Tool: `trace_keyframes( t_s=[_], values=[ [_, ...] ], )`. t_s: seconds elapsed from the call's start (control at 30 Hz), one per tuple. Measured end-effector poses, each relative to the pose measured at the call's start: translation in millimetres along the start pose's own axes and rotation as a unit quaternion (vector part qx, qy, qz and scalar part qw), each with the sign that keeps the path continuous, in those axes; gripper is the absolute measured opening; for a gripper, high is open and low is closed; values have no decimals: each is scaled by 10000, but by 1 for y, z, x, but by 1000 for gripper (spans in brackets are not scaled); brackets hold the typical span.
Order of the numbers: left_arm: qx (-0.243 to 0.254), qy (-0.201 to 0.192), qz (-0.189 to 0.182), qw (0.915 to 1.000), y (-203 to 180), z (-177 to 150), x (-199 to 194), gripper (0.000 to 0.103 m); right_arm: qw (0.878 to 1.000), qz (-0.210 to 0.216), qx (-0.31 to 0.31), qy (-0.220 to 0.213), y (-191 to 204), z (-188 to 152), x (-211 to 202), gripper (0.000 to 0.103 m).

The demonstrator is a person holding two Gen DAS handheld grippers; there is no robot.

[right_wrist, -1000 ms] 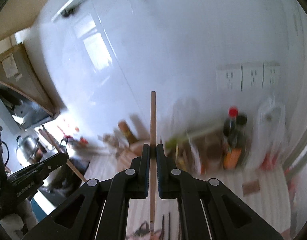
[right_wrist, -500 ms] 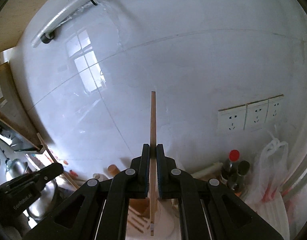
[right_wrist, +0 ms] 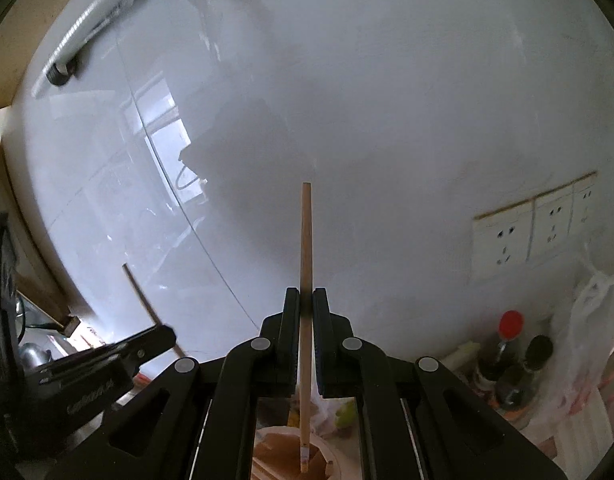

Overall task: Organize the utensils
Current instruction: 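Lower both chopsticks into the holder and open both tools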

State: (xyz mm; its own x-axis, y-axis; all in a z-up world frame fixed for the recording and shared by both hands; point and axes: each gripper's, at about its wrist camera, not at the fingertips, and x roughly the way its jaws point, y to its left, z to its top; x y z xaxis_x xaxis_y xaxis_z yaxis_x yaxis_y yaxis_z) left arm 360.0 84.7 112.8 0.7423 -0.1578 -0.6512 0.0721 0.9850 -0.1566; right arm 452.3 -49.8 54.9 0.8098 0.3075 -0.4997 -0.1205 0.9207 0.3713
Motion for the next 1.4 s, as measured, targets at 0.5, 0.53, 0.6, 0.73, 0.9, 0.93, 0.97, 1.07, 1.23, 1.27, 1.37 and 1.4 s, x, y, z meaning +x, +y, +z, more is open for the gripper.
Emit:
trace_keyframes(
  t_s=[0.5, 0.53, 0.6, 0.73, 0.9, 0.93, 0.97, 1.07, 1.23, 1.27, 1.37, 1.4],
  values=[
    [-13, 330, -239, 9992, 7, -30, 8, 4, 9989, 194, -322, 290, 4, -40, -4, 7],
    [15, 345, -237, 9991, 1, -30, 4, 4, 9986, 222, -356, 325, 5, -42, -3, 7],
    [29, 384, -244, 9990, 1, -36, 4, 4, 9982, 236, -379, 392, 3, -45, -6, 7],
    [52, 459, -233, 9987, 0, -47, 1, 4, 9972, 310, -382, 557, -2, -54, -10, 7],
    [-79, 529, -373, 9979, 2, -49, -12, 5, 9950, 448, -420, 793, -2, -64, -17, 7],
    [-96, 535, -371, 9978, 1, -51, -15, 6, 9936, 524, -435, 897, -2, -65, -19, 7],
    [-103, 546, -377, 9977, 1, -51, -17, 7, 9927, 567, -438, 965, -2, -67, -20, 7],
    [-119, 534, -307, 9980, 1, -51, -29, 13, 9898, 688, -424, 1172, -3, -72, -27, 8],
    [-285, 254, 131, 9992, 12, -53, -58, 87, 9890, 687, -391, 1252, -6, -75, -47, 35],
    [-279, 153, 260, 9992, 15, -54, -66, 87, 9895, 660, -383, 1227, -7, -75, -52, 47],
    [-312, 78, 548, 9980, 20, -62, -78, 99, 9905, 541, -381, 1204, -10, -74, -66, 65],
    [-307, 44, 625, 9976, 20, -65, -80, 103, 9907, 431, -425, 1220, -11, -75, -68, 74]
  ],
)
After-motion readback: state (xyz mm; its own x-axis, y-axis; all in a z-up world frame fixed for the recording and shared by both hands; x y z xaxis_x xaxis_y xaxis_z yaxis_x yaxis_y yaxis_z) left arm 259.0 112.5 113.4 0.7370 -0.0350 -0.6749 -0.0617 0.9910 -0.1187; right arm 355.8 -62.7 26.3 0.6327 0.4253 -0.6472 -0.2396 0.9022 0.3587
